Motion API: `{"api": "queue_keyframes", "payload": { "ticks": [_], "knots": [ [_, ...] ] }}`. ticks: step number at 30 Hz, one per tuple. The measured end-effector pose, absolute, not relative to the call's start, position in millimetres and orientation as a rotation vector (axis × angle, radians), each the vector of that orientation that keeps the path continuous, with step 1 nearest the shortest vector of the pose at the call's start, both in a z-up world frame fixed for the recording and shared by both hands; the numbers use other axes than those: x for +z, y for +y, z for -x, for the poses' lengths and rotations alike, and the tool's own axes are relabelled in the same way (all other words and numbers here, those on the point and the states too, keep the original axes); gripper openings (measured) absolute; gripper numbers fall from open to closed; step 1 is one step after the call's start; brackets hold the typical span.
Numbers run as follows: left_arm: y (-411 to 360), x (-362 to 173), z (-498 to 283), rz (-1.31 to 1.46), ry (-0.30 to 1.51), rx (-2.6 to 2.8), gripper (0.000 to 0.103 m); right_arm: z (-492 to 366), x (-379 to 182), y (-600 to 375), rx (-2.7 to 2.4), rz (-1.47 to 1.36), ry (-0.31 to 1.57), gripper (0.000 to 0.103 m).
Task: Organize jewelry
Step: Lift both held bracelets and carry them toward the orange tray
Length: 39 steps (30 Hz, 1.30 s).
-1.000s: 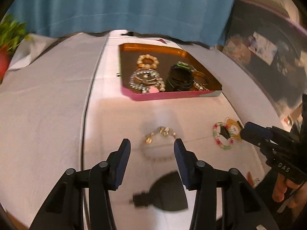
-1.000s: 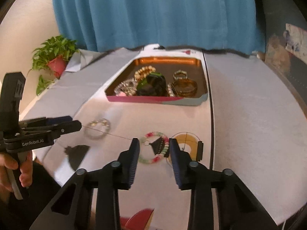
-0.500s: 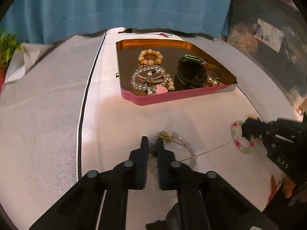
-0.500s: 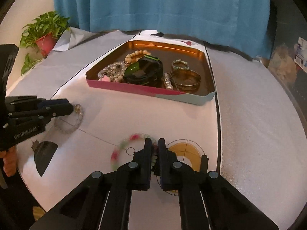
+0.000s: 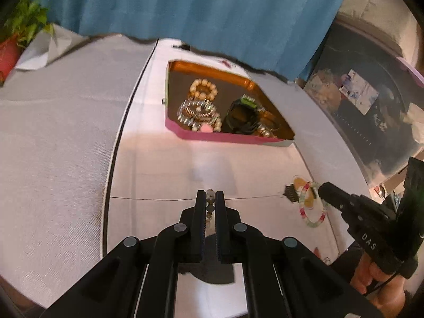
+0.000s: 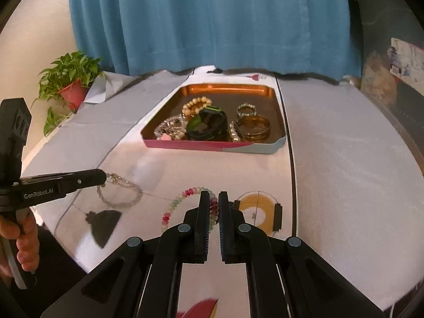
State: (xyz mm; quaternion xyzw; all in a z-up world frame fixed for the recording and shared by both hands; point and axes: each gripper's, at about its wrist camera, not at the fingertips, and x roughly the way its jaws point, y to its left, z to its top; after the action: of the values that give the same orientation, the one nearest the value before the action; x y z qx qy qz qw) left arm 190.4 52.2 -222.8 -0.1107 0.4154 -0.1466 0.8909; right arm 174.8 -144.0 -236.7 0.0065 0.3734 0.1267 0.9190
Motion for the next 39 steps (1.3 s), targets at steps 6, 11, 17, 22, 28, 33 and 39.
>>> {"api": "queue_keyframes", "payload": {
  "ticks": [6, 11, 17, 22, 28, 33, 39],
  "knots": [
    [50, -187, -165, 0.221, 0.79, -0.295, 0.004, -140, -204, -141, 0.261, -0.016, 0.711, 0.007],
    [46, -150, -138, 0.228, 0.702, -0.325, 0.004, -113, -172, -140, 0.273, -0.022, 0.664, 0.007],
    [35, -111, -115, 0.201, 0.618, -0.354, 0.004, -83, -131, -129, 0.286, -0.002, 0.585, 0.007],
    [26, -84, -104, 0.214, 0.551, -0.421, 0.004, -69, -98, -125, 0.291, 0.006, 0.525, 0.007],
    [21, -68, -104, 0.214, 0.51, -0.45, 0.004, -71, -74, -125, 0.294, -0.011, 0.473, 0.007],
    [24, -73, -115, 0.209, 0.512, -0.446, 0.004, -86, -79, -121, 0.316, -0.026, 0.491, 0.007],
    [31, -89, -139, 0.249, 0.529, -0.467, 0.004, -107, -90, -120, 0.321, -0.025, 0.506, 0.007]
  ]
}}
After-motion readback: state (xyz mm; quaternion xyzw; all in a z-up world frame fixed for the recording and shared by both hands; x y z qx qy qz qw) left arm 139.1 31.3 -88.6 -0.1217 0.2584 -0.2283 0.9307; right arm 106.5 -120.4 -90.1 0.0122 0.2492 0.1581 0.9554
